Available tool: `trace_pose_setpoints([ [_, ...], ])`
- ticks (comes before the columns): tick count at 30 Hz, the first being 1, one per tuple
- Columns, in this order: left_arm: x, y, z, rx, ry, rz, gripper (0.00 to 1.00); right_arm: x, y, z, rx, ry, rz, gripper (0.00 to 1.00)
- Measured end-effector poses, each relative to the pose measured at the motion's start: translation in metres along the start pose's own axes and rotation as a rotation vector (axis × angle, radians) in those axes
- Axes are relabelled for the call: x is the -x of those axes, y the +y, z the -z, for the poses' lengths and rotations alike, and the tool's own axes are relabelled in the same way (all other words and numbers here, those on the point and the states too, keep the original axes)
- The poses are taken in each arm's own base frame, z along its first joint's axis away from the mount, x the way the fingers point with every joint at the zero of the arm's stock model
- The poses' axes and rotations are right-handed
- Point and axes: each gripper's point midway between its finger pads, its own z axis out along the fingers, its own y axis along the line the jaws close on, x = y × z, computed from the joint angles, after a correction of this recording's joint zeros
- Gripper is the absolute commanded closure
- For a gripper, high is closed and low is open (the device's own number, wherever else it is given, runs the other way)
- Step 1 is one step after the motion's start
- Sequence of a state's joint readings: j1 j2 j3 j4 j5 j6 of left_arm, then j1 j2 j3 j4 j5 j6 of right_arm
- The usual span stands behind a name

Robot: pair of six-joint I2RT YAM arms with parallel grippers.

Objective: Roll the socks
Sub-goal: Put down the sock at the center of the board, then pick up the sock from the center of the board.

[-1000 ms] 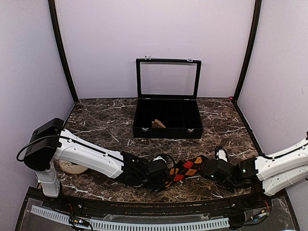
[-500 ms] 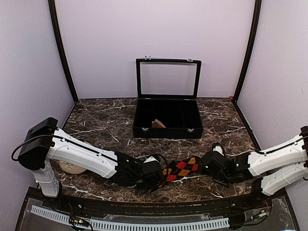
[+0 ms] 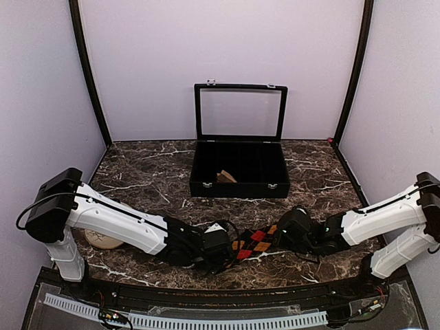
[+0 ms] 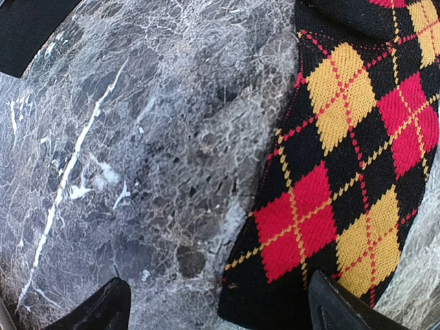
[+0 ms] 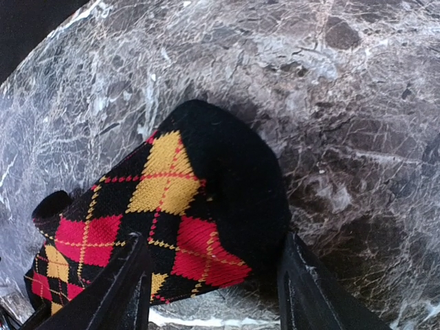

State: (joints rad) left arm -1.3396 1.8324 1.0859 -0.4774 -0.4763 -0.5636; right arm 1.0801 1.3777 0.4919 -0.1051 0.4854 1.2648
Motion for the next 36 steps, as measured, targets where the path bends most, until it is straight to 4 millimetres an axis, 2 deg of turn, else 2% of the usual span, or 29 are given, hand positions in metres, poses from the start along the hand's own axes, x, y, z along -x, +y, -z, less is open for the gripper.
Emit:
trace_pose_setpoints([
  [14, 0.000, 0.000, 0.000, 0.001, 0.000, 0.007, 0.08, 0.012, -0.003, -0.008, 0.052, -0.011, -0.157, 0.52],
  [27, -0.003, 0.003, 0.000, 0.011, 0.010, 0.021, 0.08, 0.016, 0.013, -0.018, 0.167, -0.029, -0.296, 0.53],
  [36, -0.004, 0.006, 0.002, 0.025, 0.018, 0.016, 0.08, 0.011, 0.011, -0.015, 0.226, -0.014, -0.337, 0.53],
])
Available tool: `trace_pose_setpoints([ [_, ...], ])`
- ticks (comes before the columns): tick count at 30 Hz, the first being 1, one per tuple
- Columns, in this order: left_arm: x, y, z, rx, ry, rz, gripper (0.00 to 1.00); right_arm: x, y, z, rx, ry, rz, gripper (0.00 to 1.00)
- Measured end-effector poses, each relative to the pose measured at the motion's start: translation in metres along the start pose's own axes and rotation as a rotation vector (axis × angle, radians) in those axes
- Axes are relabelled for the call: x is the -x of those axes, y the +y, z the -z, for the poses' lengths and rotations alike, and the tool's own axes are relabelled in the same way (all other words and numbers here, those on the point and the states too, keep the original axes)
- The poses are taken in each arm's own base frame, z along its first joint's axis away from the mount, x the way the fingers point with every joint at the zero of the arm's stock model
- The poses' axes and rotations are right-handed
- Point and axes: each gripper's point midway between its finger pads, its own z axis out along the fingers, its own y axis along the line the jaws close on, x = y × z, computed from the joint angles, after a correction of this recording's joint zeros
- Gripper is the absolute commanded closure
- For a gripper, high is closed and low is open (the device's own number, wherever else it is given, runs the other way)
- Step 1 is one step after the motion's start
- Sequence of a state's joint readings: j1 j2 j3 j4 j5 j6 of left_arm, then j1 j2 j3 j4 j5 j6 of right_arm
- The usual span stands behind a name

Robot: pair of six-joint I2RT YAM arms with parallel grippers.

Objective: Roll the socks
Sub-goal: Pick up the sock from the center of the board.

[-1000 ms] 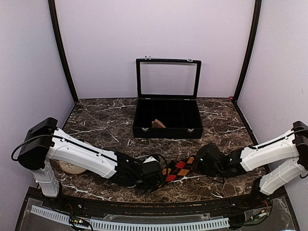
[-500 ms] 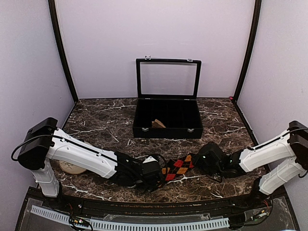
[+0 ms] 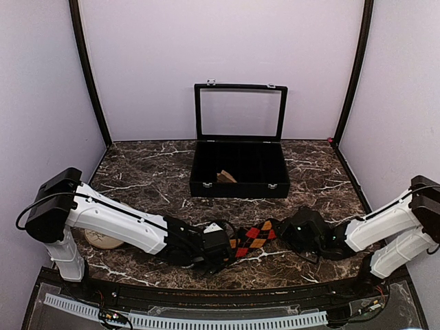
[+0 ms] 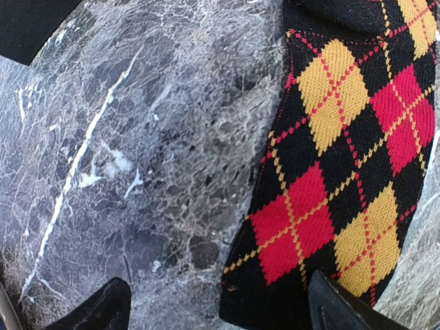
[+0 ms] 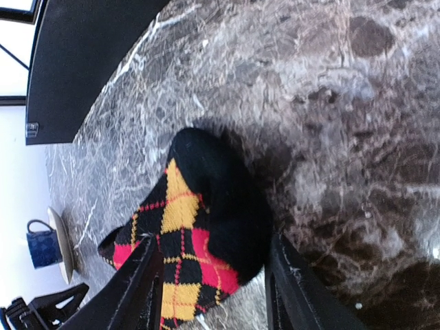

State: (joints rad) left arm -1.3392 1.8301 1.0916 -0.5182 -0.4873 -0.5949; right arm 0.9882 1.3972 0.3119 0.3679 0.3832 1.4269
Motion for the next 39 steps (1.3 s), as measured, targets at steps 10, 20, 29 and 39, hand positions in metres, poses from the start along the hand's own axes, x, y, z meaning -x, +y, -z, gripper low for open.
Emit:
trace_pose_setpoints([
  [10, -0.002, 0.002, 0.001, 0.010, 0.011, -0.003, 0.08, -0.010, -0.001, 0.005, 0.038, 0.020, 0.007, 0.53],
  [20, -0.005, 0.005, 0.002, 0.023, 0.028, 0.001, 0.08, -0.017, 0.014, -0.007, 0.092, 0.018, -0.005, 0.53],
  [29, -0.007, 0.008, 0.003, 0.033, 0.041, 0.003, 0.08, -0.016, 0.021, -0.015, 0.179, 0.011, -0.052, 0.53],
  [39, -0.010, 0.009, 0.003, 0.040, 0.050, 0.033, 0.08, -0.014, 0.017, -0.009, 0.203, 0.028, -0.074, 0.53],
])
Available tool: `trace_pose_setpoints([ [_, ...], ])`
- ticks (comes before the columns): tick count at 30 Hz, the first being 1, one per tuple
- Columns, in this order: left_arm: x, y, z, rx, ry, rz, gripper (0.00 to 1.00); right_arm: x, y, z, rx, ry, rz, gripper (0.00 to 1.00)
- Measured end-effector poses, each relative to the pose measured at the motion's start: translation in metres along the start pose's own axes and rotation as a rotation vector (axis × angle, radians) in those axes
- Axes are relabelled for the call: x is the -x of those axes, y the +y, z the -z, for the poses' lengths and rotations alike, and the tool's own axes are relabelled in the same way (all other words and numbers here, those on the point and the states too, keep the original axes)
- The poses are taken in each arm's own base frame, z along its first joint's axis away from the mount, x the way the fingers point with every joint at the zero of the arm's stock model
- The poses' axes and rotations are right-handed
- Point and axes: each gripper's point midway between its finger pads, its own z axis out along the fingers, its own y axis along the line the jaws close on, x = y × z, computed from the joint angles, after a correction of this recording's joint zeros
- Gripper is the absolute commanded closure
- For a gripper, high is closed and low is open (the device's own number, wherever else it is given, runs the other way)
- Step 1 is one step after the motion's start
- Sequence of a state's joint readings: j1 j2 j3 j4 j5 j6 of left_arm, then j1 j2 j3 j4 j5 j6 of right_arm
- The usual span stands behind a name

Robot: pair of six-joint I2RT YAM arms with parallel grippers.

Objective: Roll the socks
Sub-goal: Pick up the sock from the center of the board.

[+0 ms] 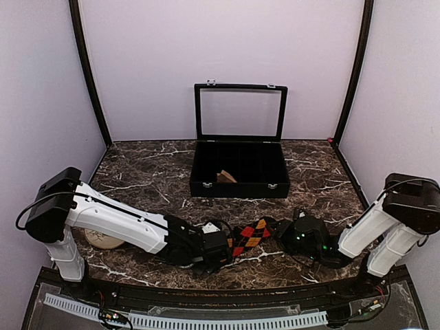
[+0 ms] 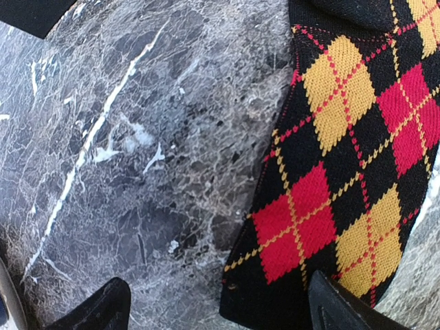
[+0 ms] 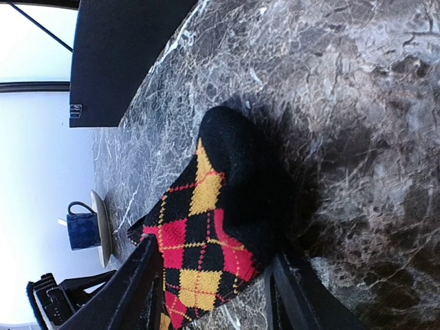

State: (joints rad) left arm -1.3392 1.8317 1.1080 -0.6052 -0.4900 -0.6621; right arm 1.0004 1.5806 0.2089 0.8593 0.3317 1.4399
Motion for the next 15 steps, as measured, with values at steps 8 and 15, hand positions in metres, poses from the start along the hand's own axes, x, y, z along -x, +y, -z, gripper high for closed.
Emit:
trace_pose_setpoints([
  [8, -0.0018, 0.0004, -0.0001, -0.001, 0.006, 0.020, 0.08, 0.0018, 0.0008, 0.0001, 0.004, -0.002, -0.007, 0.53],
  [15, -0.0066, 0.0042, 0.0007, 0.002, 0.014, 0.025, 0.07, 0.0015, 0.0034, -0.0028, 0.022, -0.006, -0.013, 0.53],
])
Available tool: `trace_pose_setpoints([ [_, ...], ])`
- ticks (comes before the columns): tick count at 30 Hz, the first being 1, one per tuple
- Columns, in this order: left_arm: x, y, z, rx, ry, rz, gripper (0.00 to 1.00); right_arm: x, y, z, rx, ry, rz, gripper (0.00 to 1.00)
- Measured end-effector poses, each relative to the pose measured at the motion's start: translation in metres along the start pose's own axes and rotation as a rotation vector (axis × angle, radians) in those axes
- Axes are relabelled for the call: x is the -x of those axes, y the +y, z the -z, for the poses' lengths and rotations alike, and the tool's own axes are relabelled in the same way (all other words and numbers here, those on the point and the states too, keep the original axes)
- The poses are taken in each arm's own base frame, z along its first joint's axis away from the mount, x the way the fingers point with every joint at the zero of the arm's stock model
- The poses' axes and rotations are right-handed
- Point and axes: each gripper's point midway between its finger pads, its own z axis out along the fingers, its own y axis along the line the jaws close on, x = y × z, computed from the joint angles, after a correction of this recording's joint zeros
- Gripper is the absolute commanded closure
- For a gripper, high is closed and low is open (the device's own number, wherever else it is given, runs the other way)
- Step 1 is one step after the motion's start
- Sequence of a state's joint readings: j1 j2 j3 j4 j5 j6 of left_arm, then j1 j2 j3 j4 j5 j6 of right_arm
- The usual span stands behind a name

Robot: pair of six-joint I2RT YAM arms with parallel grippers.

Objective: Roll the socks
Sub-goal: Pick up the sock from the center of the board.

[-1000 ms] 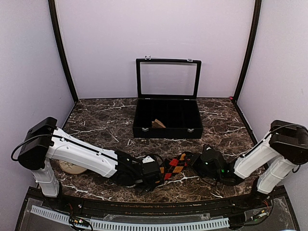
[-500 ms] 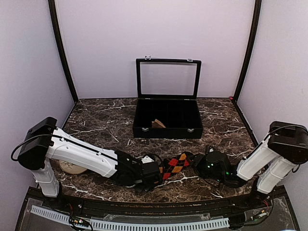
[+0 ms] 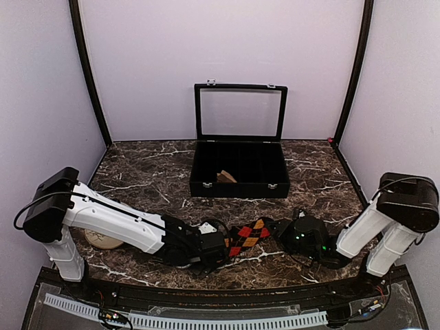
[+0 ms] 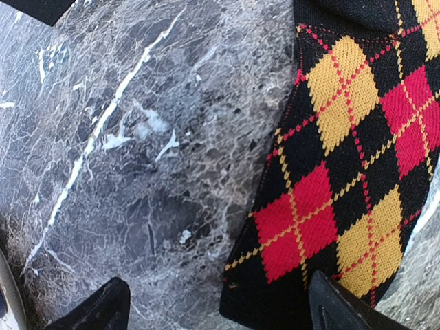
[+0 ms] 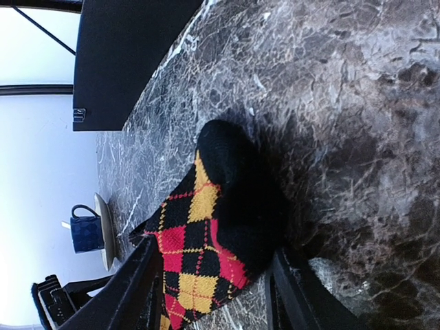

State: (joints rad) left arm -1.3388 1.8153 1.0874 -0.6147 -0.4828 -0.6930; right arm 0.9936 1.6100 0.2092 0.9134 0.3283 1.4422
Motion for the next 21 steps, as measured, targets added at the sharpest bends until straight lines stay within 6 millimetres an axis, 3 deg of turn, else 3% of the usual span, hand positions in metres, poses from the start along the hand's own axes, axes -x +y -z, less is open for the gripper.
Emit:
trace_pose_setpoints([
  [1, 0.000, 0.000, 0.000, 0.001, 0.001, 0.000, 0.07, 0.000, 0.000, -0.001, 0.002, -0.001, 0.000, 0.32],
  [3, -0.001, 0.001, 0.000, 0.003, 0.003, -0.001, 0.07, -0.001, 0.001, -0.002, 0.015, 0.002, -0.013, 0.32],
  [4, -0.002, 0.002, 0.000, 0.002, 0.003, 0.001, 0.07, 0.000, 0.006, -0.002, 0.037, -0.001, 0.103, 0.31],
  [7, -0.003, 0.003, 0.001, 0.004, 0.005, 0.000, 0.07, 0.000, 0.010, -0.004, 0.058, -0.002, 0.025, 0.27],
  [12, -0.005, 0.005, 0.002, 0.008, 0.010, -0.003, 0.07, 0.000, 0.016, -0.008, 0.073, 0.000, -0.072, 0.30],
  [16, -0.006, 0.007, 0.002, 0.012, 0.014, -0.004, 0.07, -0.002, 0.018, -0.013, 0.062, 0.010, -0.090, 0.42],
  [21, -0.009, 0.010, 0.003, 0.017, 0.020, -0.002, 0.07, -0.011, 0.015, -0.019, 0.030, 0.054, -0.090, 0.80],
])
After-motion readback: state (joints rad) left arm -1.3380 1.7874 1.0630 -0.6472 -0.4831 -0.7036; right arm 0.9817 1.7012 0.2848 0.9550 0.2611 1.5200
